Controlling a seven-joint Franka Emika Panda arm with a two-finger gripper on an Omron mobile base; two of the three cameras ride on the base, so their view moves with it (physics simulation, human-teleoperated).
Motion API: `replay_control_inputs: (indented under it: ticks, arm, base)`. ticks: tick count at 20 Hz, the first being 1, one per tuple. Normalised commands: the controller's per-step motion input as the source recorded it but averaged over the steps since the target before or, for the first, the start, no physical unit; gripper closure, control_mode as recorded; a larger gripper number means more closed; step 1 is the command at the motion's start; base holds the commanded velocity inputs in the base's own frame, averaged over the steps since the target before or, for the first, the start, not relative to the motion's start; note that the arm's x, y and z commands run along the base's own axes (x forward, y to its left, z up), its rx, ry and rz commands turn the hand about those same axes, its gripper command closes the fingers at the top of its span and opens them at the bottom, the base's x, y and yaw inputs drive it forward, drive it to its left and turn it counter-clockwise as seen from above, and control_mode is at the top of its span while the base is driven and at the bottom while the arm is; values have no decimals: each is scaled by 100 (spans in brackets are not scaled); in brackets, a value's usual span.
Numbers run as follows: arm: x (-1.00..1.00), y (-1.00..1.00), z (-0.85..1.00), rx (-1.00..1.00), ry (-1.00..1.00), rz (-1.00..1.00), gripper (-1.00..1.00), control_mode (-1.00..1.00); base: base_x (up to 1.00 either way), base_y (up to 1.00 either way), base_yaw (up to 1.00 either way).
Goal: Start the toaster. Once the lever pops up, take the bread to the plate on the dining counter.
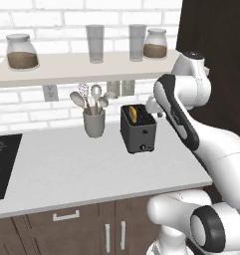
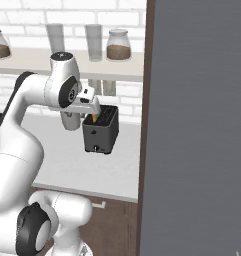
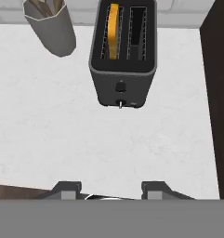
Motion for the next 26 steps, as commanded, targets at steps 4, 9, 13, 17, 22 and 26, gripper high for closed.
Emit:
replay_control_inputs:
  ticks: [4, 9, 13, 17, 22, 26]
  arm:
    - [11, 0, 0, 0, 0, 0, -100, -100]
    - [23, 0, -2, 0, 0, 0, -100, -100]
    - [28, 0, -16, 0, 0, 0, -100, -100]
    - [12, 0, -15, 0, 0, 0, 100, -100]
    - [2, 0, -9, 0, 0, 0, 100, -100]
    - [0, 4, -16, 0, 0, 0, 100, -100]
  base:
    - [0, 0, 0]
    - [0, 0, 0]
    - [0, 0, 0]
    - [0, 0, 0]
    - [0, 0, 0]
    - [0, 0, 0]
